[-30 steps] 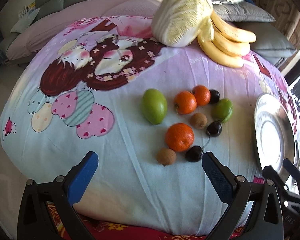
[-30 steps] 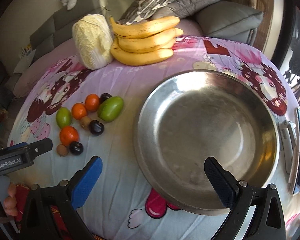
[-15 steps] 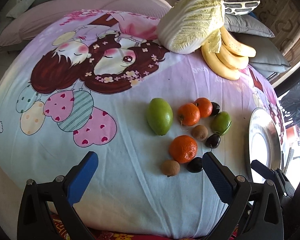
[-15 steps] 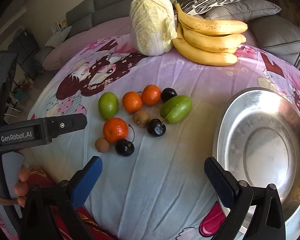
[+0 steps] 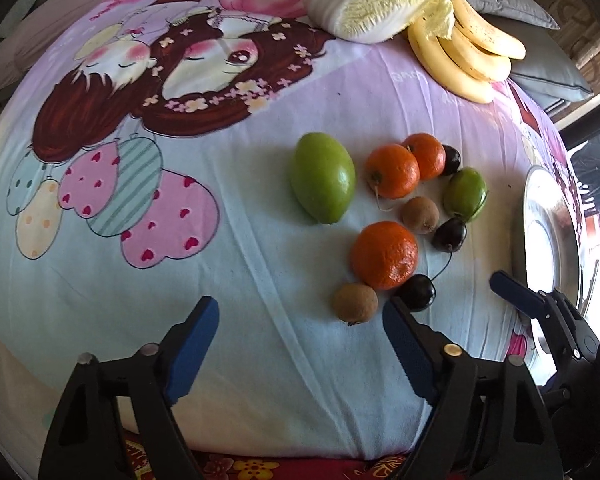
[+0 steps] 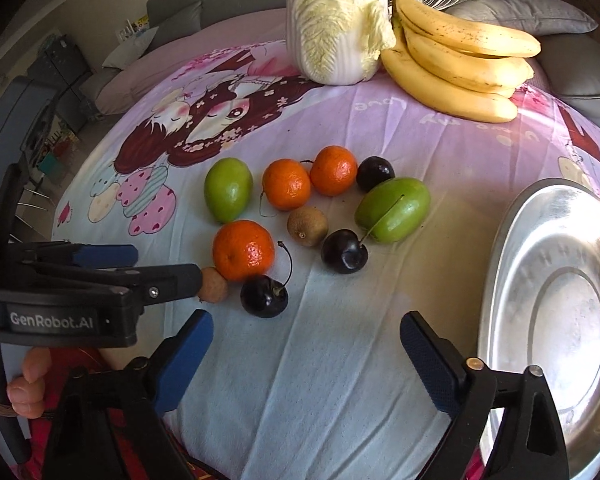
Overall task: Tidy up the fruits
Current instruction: 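Reach the right tool to the dark cherry and close on it while the left tool reaches the kiwi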
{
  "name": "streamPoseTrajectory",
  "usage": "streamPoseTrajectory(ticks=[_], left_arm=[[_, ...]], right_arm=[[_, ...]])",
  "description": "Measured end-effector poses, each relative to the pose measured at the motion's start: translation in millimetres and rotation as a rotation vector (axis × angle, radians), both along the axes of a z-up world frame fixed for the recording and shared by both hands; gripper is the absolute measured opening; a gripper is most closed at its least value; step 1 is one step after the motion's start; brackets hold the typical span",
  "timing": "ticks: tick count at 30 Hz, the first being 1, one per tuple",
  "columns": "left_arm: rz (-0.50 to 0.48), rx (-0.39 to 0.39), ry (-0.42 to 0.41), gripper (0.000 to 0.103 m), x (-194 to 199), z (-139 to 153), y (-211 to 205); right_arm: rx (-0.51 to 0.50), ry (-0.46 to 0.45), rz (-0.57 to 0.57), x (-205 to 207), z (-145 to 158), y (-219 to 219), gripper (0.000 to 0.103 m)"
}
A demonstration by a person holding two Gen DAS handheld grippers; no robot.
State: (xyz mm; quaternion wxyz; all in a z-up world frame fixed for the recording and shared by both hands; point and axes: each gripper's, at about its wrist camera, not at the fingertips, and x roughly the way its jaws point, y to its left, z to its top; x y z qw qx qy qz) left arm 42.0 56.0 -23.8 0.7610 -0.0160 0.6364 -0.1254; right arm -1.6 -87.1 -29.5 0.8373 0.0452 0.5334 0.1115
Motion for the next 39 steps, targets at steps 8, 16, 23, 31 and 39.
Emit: streamPoseTrajectory(ticks=[8,16,23,31,39], left_arm=[[-0.058,-0.027,0.043,0.059,6,-8,-18],[-0.069,-0.072,0.062,0.046,21,-18,-35],[-0.066,-0.1,0.084,0.034,30,-27,-41],[-0.055,-0.125,0.1,0.027,31,-30,-38],[-0.048,-0.138,0.093,0.027,23,-24,-23]], right_arm=[[0.019,0.004,0.041,5,-5,8,0.074],[0.006,-0.003,0.091,12,-9,19,0.054],[-0.006,-0.006,0.114,17,-11,23,0.046],[-0.004,-0.01,0.133,16,-12,26,0.031],[-0.004,-0.019,0.138,13,-10,25,0.031]])
